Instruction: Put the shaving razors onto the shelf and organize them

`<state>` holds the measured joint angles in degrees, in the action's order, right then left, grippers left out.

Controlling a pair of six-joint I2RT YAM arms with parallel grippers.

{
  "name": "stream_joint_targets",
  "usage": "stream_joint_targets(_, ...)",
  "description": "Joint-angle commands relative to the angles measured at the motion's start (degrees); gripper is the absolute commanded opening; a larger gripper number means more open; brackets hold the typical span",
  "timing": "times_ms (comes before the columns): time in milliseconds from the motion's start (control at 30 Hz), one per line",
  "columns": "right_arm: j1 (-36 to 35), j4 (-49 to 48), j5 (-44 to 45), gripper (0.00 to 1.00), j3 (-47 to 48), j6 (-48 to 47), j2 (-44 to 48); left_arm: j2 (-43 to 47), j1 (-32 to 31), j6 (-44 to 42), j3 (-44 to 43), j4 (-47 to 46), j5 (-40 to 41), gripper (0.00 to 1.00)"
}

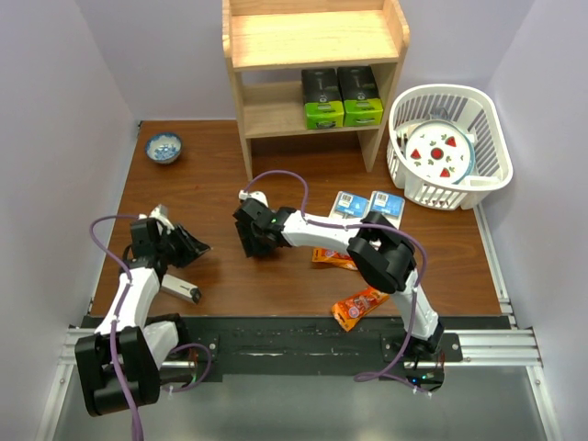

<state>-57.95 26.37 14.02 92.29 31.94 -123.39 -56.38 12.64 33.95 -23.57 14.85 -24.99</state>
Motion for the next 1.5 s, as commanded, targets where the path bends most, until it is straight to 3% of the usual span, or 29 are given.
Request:
stream_joint_targets(0, 0.03, 0.0, 3.11, 0.66, -0.18, -4.34, 6.12, 0.75, 0.54, 1.29, 0.89, -2.19, 0.12, 0.33)
stream_joint_targets(300, 3.02, 0.52, 2.5, 0.63, -1.68, -13.22, 22.13, -5.57, 0.63, 4.98, 1.61, -7.47, -1.28, 0.33)
stream_joint_targets(400, 6.35, 1.76, -0.48, 0.45, -0.89, -14.01, 26.0, -9.62, 0.63, 4.89, -0.59, -8.52, -1.81, 0.33)
stream_joint_targets(533, 10.4, -0.7, -0.58, 0.41, -2.02, -16.29, 28.82, -14.71, 0.54, 5.16, -3.67, -10.36, -2.25, 0.33)
stream_joint_targets(600, 11.45, -1.85, -1.53, 0.31, -2.99, -16.83, 29.87, -15.95, 0.63, 4.89, -5.24, -10.46, -2.43, 0.33)
stream_joint_targets(667, 12.51, -3.16, -2.07, 0.29, -4.13, -16.82, 31.28, -17.18, 0.54, 4.63, -6.04, -10.81, -2.34, 0.33)
stream_joint_targets(1067, 13.22, -11.07, 1.88, 0.31, 6.32, -21.39, 33.92, -18.68, 0.54, 2.26, -7.97, -9.84, -1.29, 0.34)
stream_joint_targets(1333, 13.66, -19.59, 10.76, 0.01, 12.2, -26.4, 28.31, -19.91, 0.63, 0.85, -9.91, -9.4, -0.93, 0.34)
stream_joint_targets(1467, 13.83, -21.8, 14.97, 0.0, 15.9, -27.55, 24.44, -20.17, 0.54, 0.85, -9.48, -10.1, -0.76, 0.34)
